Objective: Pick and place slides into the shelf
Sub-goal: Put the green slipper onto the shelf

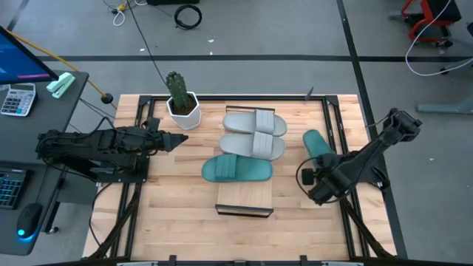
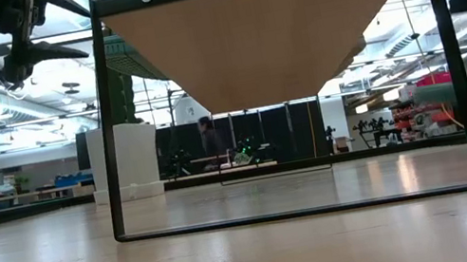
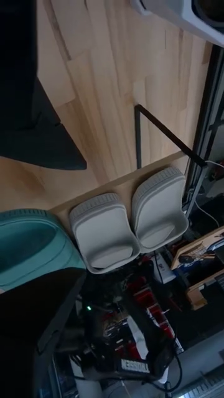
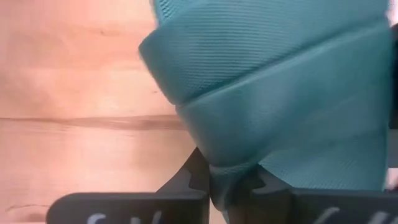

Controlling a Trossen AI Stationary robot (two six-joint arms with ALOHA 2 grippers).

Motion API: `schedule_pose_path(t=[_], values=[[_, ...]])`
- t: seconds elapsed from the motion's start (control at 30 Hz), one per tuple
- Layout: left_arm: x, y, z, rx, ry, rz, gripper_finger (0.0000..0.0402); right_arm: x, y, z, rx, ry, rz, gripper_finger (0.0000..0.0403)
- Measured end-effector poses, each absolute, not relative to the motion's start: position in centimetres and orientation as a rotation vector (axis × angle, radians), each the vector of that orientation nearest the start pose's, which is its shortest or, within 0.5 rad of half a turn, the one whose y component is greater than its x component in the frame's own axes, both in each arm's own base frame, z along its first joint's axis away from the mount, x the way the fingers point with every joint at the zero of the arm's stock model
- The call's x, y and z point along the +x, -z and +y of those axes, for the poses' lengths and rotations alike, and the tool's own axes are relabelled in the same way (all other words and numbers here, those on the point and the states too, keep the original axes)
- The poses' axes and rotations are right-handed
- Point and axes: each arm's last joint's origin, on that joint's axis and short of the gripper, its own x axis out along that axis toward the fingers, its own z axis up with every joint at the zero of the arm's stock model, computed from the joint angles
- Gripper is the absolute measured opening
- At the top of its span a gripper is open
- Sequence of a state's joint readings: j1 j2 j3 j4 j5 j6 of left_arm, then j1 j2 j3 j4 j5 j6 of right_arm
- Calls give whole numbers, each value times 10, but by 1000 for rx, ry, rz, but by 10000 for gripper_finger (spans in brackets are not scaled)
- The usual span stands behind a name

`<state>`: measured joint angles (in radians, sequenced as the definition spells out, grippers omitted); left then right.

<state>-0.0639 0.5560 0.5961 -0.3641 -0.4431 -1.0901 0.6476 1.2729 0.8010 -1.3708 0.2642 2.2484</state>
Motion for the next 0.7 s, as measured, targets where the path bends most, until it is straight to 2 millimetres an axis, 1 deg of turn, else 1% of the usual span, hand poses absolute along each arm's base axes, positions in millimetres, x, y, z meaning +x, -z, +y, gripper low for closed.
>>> schedule_pose_path(t=[0.2,0.3,0.4,0.5,0.7], values=[[128,-283,4,-982,-506,79,270,127,-236,84,872,1391,908,22],[128,-283,4,-982,-506,79,270,128,-251,80,874,1357,828,20],[128,-283,4,-983,-506,79,270,132,-269,76,849,1312,722,20],[128,-283,4,-984,-505,78,270,142,-288,73,858,1242,572,18],[128,-283,4,-984,-505,77,270,155,-330,59,836,1170,282,18]])
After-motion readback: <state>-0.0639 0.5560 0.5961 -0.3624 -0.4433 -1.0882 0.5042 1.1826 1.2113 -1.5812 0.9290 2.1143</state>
